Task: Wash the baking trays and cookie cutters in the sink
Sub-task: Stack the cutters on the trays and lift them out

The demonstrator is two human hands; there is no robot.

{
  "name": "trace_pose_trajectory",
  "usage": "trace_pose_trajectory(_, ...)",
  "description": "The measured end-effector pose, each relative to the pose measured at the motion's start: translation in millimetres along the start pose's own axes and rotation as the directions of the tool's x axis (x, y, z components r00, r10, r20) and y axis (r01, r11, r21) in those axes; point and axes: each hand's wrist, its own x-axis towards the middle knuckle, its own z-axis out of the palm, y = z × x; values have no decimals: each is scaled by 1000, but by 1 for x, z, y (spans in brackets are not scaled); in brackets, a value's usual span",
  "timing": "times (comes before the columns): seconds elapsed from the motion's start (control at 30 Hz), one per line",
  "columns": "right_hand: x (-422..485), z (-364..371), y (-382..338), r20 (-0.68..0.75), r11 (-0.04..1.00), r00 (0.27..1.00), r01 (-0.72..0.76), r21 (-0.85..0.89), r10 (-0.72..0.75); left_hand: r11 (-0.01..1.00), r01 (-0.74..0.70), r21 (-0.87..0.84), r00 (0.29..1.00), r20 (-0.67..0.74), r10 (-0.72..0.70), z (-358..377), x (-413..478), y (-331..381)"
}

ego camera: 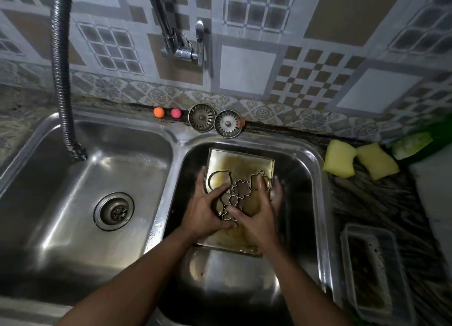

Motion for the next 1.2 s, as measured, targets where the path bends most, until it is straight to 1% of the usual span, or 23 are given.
trace_pose_trajectory(0.07, 2, -9, -10, 6, 995, 999, 53, -86, -53, 999, -36, 5, 999, -35, 36, -7, 2, 11)
trace_pose_trajectory(0.17, 1, -24, -27, -25, 985, 994, 103, -140, -108, 991, -133, -2, 985, -108, 132, -18, 6, 24)
trace_pose_trajectory(0.33, -4, -48, -63, -12, 958, 982, 184, -219, -191, 975, -223, -10, 958, -186, 217, -45, 7, 50)
trace_pose_trajectory(0.43, -7, -60, -84, -53, 941, 966, 233, -245, -253, 974, -227, -18, 952, -213, 218, -57, 5, 63)
trace_pose_trajectory(0.57, -10, -78, -112, -120, 927, 935, 301, -224, -333, 958, -284, -21, 925, -268, 269, -77, 7, 85)
trace_pose_trajectory(0.7, -13, -107, -147, -197, 900, 900, 323, -294, -388, 929, -369, 40, 868, -343, 359, -106, 11, 119)
trace_pose_trajectory(0.73, -14, -114, -155, -220, 884, 878, 349, -310, -424, 918, -392, 61, 847, -366, 386, -115, 11, 129)
trace_pose_trajectory(0.8, -12, -127, -170, -276, 837, 809, 415, -357, -519, 891, -438, 119, 793, -415, 445, -133, 11, 149)
trace_pose_trajectory(0.93, 0, -150, -199, -343, 787, 717, 486, -379, -607, 834, -508, 216, 683, -488, 543, -164, 17, 180)
trace_pose_trajectory(1.03, 8, -164, -220, -426, 740, 605, 554, -382, -673, 793, -538, 285, 612, -515, 600, -185, 26, 199)
trace_pose_trajectory(1.13, 21, -176, -236, -491, 687, 493, 612, -391, -718, 726, -583, 363, 525, -514, 678, -207, 35, 219)
trace_pose_trajectory(1.2, 31, -183, -246, -537, 668, 429, 626, -403, -726, 680, -617, 396, 468, -510, 722, -221, 41, 231)
